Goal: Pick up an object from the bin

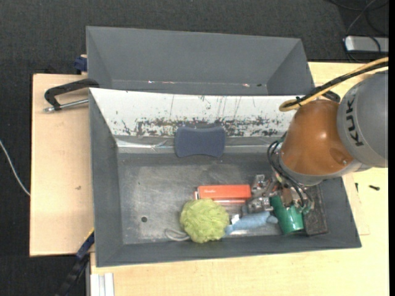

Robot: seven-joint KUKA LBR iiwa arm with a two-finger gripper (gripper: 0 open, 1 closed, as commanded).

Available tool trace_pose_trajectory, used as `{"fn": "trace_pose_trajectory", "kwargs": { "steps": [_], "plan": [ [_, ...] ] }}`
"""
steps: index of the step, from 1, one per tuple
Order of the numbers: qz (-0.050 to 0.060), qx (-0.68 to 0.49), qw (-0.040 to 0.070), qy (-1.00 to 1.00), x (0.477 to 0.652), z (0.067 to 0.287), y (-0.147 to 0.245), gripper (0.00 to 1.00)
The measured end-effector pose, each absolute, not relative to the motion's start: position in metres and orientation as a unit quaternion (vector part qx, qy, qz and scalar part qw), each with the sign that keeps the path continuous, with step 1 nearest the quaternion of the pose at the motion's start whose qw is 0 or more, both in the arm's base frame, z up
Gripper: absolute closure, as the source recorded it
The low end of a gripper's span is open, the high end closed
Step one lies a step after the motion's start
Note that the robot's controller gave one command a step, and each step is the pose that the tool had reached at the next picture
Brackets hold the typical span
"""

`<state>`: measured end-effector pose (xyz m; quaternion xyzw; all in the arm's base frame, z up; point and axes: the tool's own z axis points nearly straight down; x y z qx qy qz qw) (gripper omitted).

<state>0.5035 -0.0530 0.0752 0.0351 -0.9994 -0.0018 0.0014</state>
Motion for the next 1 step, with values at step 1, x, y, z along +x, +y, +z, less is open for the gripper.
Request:
{"fn": "trace_pose_trajectory", "kwargs": {
  "steps": [1],
  "plan": [
    [0.000,0.034,-0.014,-0.999,0.5111,0.0783,-0.0537,0.00]
  ]
}}
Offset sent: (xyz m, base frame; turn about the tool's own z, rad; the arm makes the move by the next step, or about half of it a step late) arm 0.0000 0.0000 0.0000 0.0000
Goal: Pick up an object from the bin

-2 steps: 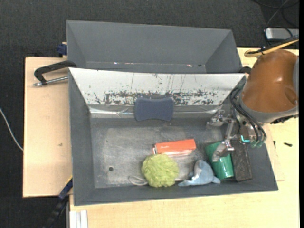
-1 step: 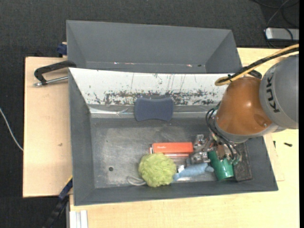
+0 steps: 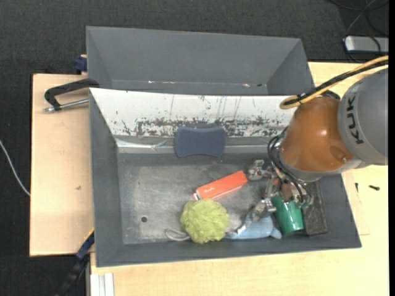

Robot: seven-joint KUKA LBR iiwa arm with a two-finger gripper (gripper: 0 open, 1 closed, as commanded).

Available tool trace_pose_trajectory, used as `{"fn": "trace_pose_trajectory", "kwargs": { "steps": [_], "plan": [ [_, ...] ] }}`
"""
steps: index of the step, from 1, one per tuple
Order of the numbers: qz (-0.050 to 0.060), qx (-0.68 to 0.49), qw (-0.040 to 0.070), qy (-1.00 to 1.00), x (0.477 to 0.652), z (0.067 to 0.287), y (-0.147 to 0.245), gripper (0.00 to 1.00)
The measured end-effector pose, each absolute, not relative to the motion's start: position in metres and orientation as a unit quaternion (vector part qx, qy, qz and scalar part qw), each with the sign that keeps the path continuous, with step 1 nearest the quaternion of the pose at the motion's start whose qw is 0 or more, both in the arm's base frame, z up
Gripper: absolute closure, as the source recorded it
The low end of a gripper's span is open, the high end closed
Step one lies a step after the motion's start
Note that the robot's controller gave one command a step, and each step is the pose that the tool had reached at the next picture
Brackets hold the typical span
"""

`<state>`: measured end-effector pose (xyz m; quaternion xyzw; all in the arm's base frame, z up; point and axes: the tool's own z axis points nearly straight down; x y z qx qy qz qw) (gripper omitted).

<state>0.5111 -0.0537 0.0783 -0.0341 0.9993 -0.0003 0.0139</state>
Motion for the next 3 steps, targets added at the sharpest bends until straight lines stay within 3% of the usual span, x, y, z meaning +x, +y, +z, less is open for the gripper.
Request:
{"fn": "trace_pose_trajectory", "kwargs": {
  "steps": [1,2,3],
  "plan": [
    [0.002,-0.036,-0.001,0.999,0.5034,0.0747,-0.0516,1.00],
    [0.000,-0.035,0.012,0.999,0.5098,0.0771,-0.0532,0.00],
    [0.003,-0.036,0.001,0.999,0.5041,0.0738,-0.0511,1.00]
  ]
}}
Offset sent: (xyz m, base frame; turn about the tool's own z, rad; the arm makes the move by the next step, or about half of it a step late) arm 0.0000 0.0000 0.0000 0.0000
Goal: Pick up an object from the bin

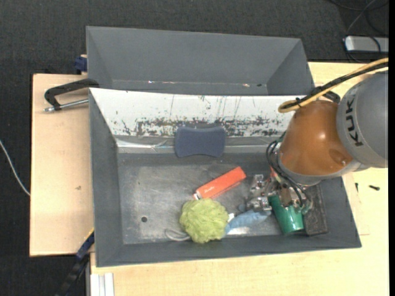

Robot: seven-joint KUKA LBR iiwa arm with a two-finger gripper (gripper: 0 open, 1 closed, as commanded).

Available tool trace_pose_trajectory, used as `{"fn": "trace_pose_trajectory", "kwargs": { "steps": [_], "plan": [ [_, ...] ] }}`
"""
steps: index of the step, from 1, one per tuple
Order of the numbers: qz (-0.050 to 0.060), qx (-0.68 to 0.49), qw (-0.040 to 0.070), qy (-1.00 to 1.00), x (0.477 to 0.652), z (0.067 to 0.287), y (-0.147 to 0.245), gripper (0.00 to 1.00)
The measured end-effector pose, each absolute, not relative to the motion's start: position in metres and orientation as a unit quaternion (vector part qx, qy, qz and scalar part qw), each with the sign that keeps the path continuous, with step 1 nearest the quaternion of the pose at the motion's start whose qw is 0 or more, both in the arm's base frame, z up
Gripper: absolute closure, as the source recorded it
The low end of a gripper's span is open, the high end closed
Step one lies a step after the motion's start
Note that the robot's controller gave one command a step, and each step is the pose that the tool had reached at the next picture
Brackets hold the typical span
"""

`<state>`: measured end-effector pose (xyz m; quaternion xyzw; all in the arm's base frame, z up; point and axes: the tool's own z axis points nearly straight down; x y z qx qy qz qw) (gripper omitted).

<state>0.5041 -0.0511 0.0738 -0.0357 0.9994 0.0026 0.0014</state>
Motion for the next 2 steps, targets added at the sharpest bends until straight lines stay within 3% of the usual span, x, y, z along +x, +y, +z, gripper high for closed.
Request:
{"fn": "trace_pose_trajectory", "kwargs": {
  "steps": [1,2],
  "plan": [
    [0.000,-0.035,0.007,0.999,0.5063,0.0737,-0.0538,0.00],
    [0.000,-0.035,0.007,0.999,0.5064,0.0737,-0.0538,0.00]
  ]
}}
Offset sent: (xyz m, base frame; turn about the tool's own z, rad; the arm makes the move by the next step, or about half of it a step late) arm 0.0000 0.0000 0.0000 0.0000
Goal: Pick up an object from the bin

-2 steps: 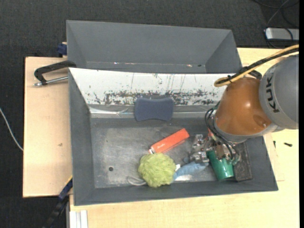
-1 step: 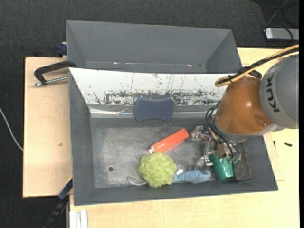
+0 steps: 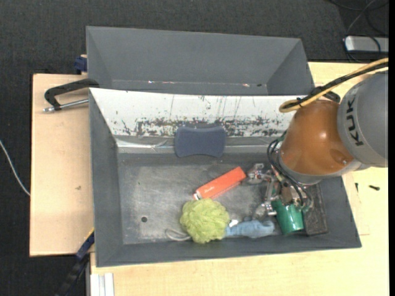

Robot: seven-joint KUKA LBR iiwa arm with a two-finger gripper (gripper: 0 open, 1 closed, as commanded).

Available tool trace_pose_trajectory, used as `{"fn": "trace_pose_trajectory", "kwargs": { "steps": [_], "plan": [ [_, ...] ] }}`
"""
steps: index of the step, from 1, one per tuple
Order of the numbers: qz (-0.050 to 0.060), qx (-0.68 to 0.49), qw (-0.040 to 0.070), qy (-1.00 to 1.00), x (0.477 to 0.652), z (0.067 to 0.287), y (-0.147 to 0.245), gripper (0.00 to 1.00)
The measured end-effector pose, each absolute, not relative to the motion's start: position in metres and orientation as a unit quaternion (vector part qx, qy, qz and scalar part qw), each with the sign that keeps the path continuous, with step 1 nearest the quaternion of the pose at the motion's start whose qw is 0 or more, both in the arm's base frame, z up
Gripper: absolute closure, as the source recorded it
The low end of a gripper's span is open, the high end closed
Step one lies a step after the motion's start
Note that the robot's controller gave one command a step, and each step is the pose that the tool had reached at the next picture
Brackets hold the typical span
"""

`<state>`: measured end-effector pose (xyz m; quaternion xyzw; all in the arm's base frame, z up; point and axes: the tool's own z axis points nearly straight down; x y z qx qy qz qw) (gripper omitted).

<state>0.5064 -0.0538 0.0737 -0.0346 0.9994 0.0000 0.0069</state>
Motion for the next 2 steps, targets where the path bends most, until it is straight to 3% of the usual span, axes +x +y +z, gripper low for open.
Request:
{"fn": "trace_pose_trajectory", "kwargs": {
  "steps": [1,2],
  "plan": [
    [0.000,-0.061,0.000,0.998,0.523,0.119,-0.042,0.00],
    [0.001,-0.029,0.003,1.000,0.546,0.164,-0.078,0.00]
  ]
}}
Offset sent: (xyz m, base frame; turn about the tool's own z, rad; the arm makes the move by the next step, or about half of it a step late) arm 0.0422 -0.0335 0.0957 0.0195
